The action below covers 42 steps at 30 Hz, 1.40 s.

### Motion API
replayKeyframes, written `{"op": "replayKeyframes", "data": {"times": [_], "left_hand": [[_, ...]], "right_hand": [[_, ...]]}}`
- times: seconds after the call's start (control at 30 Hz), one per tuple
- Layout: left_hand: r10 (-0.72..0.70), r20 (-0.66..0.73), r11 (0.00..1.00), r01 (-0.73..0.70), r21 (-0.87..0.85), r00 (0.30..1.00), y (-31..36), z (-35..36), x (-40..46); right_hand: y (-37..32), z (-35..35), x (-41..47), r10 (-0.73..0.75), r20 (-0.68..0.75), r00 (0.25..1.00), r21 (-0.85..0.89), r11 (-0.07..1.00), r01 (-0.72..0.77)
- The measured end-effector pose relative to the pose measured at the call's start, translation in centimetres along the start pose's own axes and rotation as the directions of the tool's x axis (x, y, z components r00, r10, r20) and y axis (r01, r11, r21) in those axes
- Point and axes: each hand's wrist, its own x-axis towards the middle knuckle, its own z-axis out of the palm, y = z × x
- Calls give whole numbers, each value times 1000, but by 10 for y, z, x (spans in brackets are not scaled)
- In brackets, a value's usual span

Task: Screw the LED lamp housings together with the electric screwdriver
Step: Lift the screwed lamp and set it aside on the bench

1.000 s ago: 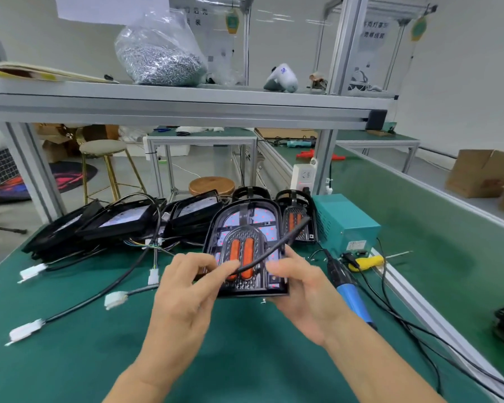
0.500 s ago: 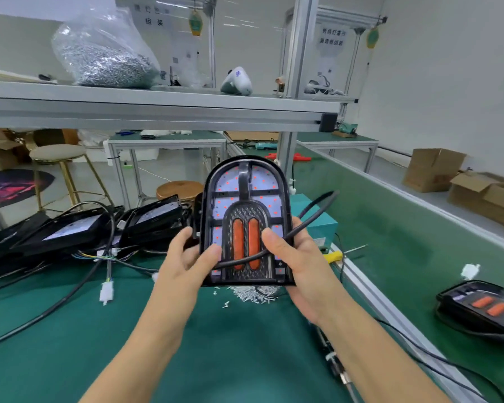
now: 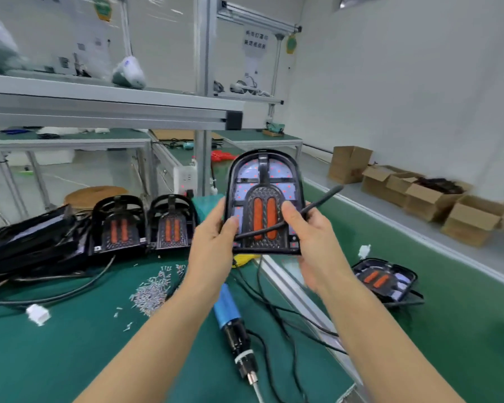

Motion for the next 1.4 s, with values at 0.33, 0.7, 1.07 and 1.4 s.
{"op": "replayKeyframes", "data": {"times": [0.33, 0.7, 1.07, 1.4], "left_hand": [[-114, 183, 992, 101, 79, 977, -50, 105, 54], [-215, 335, 787, -41, 616, 917, -113, 151, 44], [-207, 406, 476, -271, 837, 890, -150, 147, 21], [-363, 475, 496, -266, 827, 802, -157, 150, 29]], "right_hand": [[17, -83, 43, -27, -377, 926, -37, 999, 14], [60, -147, 90, 44, -627, 778, -154, 972, -180], [86, -153, 123, 161, -706, 690, -218, 877, -428], [76, -153, 136, 142, -658, 739, -615, 464, -637]]}}
